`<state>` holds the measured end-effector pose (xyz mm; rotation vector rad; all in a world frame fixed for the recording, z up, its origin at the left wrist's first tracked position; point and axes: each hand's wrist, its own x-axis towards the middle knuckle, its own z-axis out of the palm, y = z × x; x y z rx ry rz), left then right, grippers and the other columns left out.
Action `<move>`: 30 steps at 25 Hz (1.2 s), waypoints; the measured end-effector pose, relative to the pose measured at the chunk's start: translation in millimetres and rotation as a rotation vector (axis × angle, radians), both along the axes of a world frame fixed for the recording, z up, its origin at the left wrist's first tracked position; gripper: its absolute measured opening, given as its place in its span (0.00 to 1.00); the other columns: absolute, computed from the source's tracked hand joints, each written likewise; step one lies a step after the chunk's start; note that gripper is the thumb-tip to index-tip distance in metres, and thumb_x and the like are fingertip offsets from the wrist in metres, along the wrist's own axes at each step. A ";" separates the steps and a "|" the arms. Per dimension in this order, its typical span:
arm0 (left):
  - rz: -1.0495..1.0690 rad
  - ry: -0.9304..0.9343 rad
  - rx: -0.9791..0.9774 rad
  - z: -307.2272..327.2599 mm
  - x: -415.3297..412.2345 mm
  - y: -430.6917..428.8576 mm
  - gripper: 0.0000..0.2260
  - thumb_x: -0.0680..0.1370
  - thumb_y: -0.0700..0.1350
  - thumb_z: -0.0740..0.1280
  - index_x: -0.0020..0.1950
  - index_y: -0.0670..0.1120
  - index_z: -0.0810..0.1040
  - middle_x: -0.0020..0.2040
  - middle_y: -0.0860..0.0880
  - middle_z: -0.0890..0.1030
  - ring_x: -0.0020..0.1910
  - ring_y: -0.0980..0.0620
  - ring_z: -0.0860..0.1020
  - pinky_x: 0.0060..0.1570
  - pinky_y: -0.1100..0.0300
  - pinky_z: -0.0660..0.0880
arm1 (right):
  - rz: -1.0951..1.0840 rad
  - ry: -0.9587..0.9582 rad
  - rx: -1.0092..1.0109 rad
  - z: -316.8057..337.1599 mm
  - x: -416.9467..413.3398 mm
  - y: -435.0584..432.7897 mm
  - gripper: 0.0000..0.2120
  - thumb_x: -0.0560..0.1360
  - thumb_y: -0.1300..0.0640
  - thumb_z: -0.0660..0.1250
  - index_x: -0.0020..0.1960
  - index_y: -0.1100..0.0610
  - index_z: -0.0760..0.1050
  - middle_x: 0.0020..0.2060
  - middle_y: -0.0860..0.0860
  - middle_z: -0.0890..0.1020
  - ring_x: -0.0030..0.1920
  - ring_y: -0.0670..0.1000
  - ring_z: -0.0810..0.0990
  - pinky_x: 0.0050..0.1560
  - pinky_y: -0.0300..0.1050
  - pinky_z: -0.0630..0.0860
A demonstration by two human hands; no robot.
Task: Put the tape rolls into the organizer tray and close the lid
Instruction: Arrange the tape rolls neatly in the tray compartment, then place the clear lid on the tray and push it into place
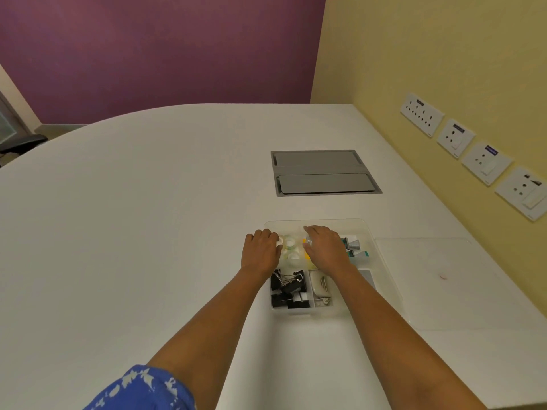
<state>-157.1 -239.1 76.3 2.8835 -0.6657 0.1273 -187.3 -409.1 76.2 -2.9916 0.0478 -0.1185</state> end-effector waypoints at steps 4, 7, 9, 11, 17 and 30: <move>-0.021 0.008 -0.015 3.6 -1.8 -25.1 0.15 0.82 0.49 0.56 0.66 0.47 0.72 0.65 0.47 0.75 0.64 0.48 0.72 0.62 0.54 0.66 | -0.094 -0.019 0.066 0.8 -11.7 -32.7 0.23 0.80 0.54 0.59 0.73 0.58 0.64 0.70 0.55 0.71 0.70 0.55 0.69 0.70 0.49 0.65; -0.042 0.024 -0.029 3.1 -2.3 -62.4 0.15 0.82 0.49 0.56 0.66 0.46 0.72 0.65 0.47 0.74 0.64 0.47 0.71 0.62 0.54 0.65 | -0.147 -0.023 0.080 -3.5 -22.7 -74.8 0.23 0.81 0.54 0.59 0.73 0.58 0.64 0.70 0.56 0.71 0.69 0.55 0.69 0.69 0.48 0.65; -0.052 0.037 -0.039 1.0 -3.8 -95.7 0.15 0.82 0.48 0.56 0.66 0.46 0.72 0.65 0.47 0.74 0.64 0.47 0.71 0.62 0.54 0.65 | -0.187 -0.028 0.086 -7.6 -30.5 -109.0 0.22 0.81 0.53 0.59 0.73 0.58 0.64 0.70 0.56 0.71 0.69 0.56 0.70 0.69 0.49 0.65; -0.049 0.041 -0.062 -1.7 -7.3 -134.9 0.15 0.82 0.48 0.56 0.65 0.46 0.72 0.65 0.47 0.74 0.64 0.47 0.71 0.62 0.53 0.65 | -0.226 -0.025 0.079 -11.9 -38.0 -147.8 0.22 0.81 0.53 0.58 0.73 0.58 0.64 0.69 0.56 0.72 0.68 0.56 0.70 0.69 0.49 0.66; -0.023 0.071 -0.117 -16.6 -35.4 -256.5 0.15 0.82 0.47 0.57 0.67 0.46 0.70 0.67 0.47 0.73 0.65 0.47 0.70 0.64 0.54 0.65 | -0.322 0.048 0.018 -22.7 -65.5 -272.4 0.22 0.81 0.52 0.57 0.73 0.57 0.63 0.69 0.55 0.71 0.69 0.55 0.70 0.67 0.49 0.67; 0.514 0.682 -0.344 -53.8 -84.7 -362.9 0.29 0.82 0.51 0.57 0.77 0.42 0.49 0.78 0.40 0.50 0.77 0.41 0.53 0.73 0.47 0.58 | -0.655 0.287 0.226 -56.0 -118.9 -410.2 0.27 0.81 0.53 0.58 0.75 0.62 0.56 0.73 0.59 0.64 0.72 0.59 0.65 0.68 0.53 0.68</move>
